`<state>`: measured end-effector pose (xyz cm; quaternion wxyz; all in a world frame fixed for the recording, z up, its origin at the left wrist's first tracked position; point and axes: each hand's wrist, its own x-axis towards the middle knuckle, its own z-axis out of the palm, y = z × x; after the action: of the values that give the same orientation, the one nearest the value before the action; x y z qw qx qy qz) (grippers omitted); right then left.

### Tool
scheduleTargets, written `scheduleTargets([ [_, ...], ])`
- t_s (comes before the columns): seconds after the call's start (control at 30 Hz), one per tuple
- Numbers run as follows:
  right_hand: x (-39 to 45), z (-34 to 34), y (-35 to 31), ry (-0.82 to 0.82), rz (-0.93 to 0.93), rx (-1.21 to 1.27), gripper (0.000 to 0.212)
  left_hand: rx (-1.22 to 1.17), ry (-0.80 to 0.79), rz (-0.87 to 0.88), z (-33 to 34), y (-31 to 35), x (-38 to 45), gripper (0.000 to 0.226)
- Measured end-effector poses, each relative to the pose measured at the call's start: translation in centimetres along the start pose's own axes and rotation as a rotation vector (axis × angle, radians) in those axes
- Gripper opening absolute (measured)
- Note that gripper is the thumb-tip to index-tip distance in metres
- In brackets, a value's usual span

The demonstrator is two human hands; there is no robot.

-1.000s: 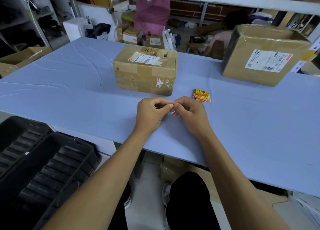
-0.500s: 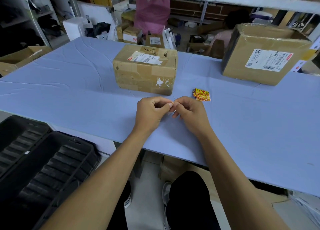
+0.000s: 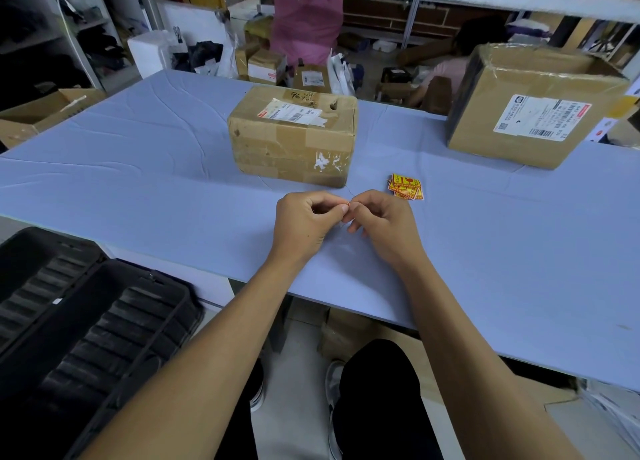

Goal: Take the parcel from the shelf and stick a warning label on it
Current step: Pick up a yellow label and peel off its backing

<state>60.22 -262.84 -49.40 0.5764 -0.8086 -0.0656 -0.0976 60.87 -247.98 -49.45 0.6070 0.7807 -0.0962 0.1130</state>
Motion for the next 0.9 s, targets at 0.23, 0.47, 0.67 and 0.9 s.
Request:
scheduleTargets([
  [0.23,0.03,-0.14,0.07,-0.004,-0.015,-0.005,0.019,-0.019,-0.008,0.0,-0.04,-0.07,0.04,0.012],
  [0.47,0.07,-0.33,0.12,-0.028,-0.029,0.015,0.02,-0.023,-0.02,-0.027,-0.1,-0.12,0.2,0.014],
  [0.67,0.12,-0.38,0.18,-0.04,-0.038,-0.003,0.02,-0.009,-0.011,-0.038,-0.01,0.09,0.08,0.011],
  [0.9,-0.05,-0.31,0.25,-0.033,-0.065,-0.095,0.019,0.037,-0.006,-0.044,0.01,0.3,-0.09,0.007],
])
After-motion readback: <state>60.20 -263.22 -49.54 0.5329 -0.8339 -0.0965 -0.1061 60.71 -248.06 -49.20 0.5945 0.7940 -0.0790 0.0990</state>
